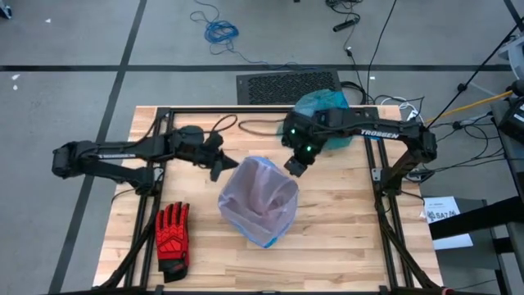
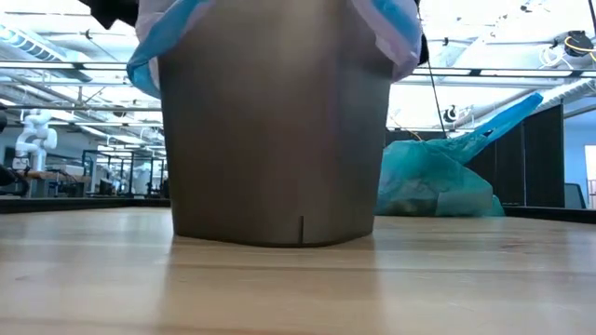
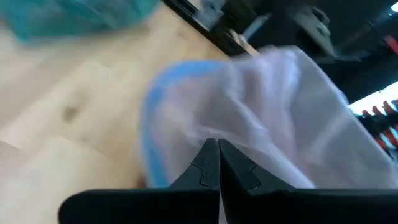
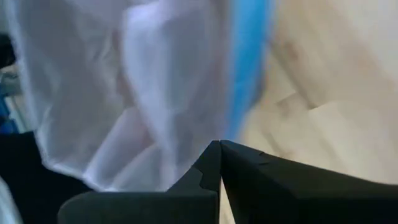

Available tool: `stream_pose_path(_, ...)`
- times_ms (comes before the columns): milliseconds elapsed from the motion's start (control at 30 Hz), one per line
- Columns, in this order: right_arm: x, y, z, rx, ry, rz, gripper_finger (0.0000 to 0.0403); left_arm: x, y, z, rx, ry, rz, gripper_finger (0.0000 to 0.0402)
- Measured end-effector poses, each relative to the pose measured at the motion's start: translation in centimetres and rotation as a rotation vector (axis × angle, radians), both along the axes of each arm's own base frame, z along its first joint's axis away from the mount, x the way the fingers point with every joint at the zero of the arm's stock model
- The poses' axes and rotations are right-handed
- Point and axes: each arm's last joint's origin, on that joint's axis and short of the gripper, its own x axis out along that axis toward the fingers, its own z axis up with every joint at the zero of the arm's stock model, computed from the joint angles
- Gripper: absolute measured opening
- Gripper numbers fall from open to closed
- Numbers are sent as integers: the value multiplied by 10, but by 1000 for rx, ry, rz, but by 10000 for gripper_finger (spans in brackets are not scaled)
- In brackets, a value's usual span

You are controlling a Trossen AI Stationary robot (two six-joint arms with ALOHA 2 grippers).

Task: Place trash/remove bag and relplace
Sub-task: Put the pink trash bag into the trash bin

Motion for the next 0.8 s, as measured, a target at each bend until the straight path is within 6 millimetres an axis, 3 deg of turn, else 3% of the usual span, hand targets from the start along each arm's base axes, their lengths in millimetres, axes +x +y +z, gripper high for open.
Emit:
stream_pose_path(200, 12, 34, 5, 89, -68, 47, 0, -1, 28, 1, 67, 12, 92, 0)
stream_pose_path(400, 21, 53, 14, 105, -166, 33, 0, -18, 49, 26, 135, -12, 185, 0)
stream_pose_path(600, 22, 52, 10, -8, -140, -40, 0, -43, 41, 53, 119, -11, 137, 0)
stream_pose_path(800, 35, 51, -8, -69, -99, -31, 0, -57, 20, 59, 63, 12, 148, 0)
